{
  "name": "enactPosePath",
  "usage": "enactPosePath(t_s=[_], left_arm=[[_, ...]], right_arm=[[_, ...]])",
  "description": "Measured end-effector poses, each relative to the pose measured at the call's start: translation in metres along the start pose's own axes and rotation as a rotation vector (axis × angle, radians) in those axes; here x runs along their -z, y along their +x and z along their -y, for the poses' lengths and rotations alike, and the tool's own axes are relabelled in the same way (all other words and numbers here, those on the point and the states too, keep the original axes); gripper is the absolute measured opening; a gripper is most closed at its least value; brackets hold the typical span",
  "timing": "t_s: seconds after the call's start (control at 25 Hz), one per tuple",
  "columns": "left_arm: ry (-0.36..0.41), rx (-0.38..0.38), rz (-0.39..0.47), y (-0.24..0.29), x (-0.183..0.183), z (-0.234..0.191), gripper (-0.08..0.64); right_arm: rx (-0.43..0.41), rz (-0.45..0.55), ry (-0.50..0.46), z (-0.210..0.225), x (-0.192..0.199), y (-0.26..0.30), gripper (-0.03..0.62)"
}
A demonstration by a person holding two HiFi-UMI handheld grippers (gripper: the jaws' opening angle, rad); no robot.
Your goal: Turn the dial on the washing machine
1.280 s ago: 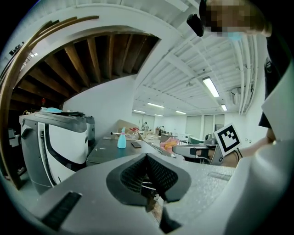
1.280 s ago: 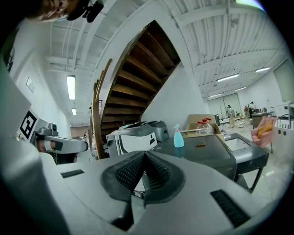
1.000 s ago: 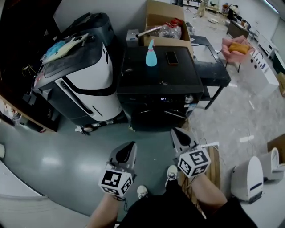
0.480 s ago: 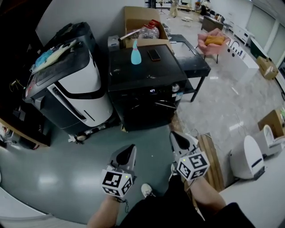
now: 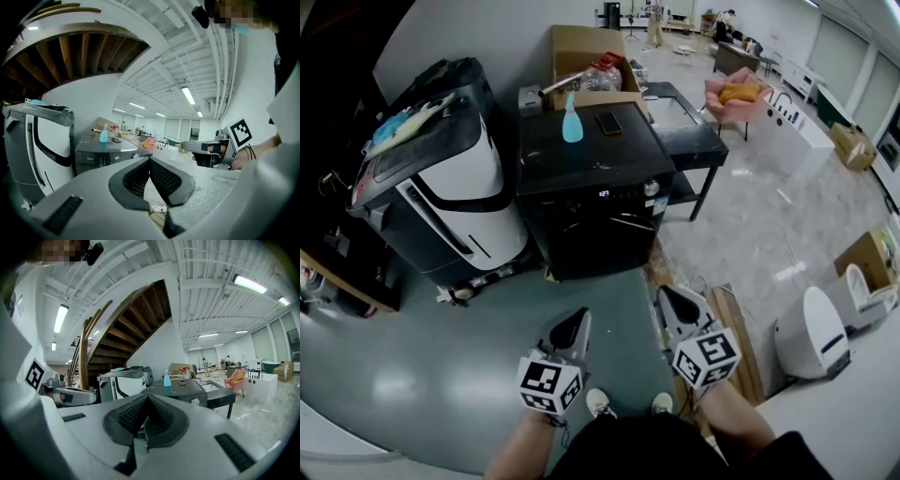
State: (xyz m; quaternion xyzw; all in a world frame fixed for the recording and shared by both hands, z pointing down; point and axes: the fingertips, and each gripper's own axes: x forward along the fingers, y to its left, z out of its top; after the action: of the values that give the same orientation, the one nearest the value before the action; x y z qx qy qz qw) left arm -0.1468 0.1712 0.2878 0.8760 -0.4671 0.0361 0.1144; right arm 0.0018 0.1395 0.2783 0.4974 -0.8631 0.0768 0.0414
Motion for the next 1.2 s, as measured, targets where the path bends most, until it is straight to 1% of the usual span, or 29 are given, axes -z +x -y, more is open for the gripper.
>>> enactPosePath(t_s=[0.2,0.36,0.6,0.88,1.04,1.2], left_arm=[[-0.011,-0.028,-0.003,0.012,0.007,0.041,0.005],[-0.002,-0.037,-0.015,0.022,0.010,0.079,0.005],[0.004,-0.044,-0.036,0.035,0.016,0.124,0.005],[0.007,-0.044,-0.028,0.056,0.018,0.146,0.005],[0.011,-0.040,-0.023,0.063,0.016,0.147,0.005],[0.016,-0.045,-0.027,0.062,0.016,0.141,0.005]], right_arm=[[-0.054,0.016,-0.004,0.019,0.000,-0.030,-0.003],[-0.068,0.009,0.016,0.039,-0.003,-0.055,-0.003],[-0.102,0.015,0.029,0.067,0.007,-0.083,-0.003],[-0.096,-0.003,0.023,0.090,0.014,-0.102,-0.003],[-0.082,-0.018,0.024,0.097,0.015,-0.104,-0.003],[-0.091,0.003,0.022,0.094,0.017,-0.098,-0.003]])
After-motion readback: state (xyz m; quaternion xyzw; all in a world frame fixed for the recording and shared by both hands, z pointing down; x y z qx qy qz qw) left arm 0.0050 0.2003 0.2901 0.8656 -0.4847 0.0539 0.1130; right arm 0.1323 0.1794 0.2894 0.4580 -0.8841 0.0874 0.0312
